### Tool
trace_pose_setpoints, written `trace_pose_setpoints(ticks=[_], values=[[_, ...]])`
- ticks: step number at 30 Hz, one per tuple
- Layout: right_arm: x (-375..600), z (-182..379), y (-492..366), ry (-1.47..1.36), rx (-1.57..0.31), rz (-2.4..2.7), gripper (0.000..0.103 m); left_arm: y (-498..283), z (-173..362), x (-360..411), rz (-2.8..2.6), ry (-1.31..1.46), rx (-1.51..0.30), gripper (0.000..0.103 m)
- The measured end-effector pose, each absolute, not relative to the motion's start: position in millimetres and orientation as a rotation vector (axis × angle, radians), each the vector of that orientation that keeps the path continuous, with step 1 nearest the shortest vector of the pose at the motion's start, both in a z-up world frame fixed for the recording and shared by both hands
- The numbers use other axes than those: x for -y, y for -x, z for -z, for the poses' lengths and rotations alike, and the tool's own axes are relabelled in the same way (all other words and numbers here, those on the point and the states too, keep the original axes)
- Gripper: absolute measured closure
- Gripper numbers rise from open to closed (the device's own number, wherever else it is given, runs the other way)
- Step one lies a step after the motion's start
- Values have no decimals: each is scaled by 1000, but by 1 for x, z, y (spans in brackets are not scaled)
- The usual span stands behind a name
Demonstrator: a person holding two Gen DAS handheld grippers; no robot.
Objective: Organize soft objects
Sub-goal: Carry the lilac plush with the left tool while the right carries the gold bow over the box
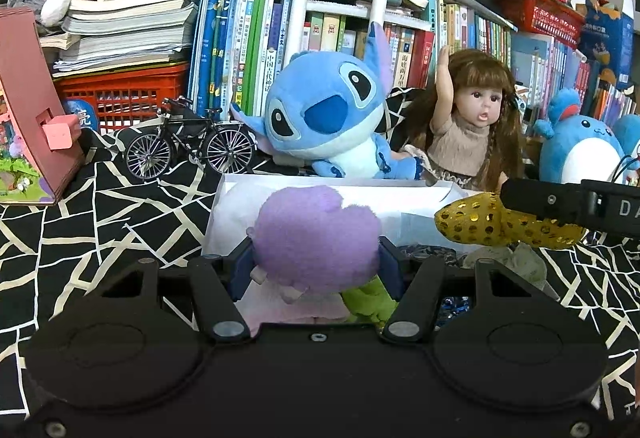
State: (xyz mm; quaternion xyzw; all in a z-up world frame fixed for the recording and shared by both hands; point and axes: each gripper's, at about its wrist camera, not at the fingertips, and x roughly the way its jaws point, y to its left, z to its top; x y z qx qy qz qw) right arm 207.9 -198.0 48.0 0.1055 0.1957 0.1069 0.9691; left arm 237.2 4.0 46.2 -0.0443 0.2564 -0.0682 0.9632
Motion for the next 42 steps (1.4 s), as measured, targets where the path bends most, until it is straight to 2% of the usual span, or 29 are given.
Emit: trace_pose_setpoints(ticks=[22,29,32,35,42], values=[[203,-48,-250,-322,-452,-191,39,-283,-52,-7,190,163,-568,43],[202,-32,-270,-336,-513,-161,38,-294,-44,-6,166,157,-584,41],[202,-25,-275,-329,-537,-147,34,-290,-42,-6,151,151,-572,33],[206,-25,-270,-346,-513,-168,22,-284,-44,-5,159,120,-556,24],[207,-34,-255,-299,-470,-181,12,-269,-52,-8,162,120,-532,18]])
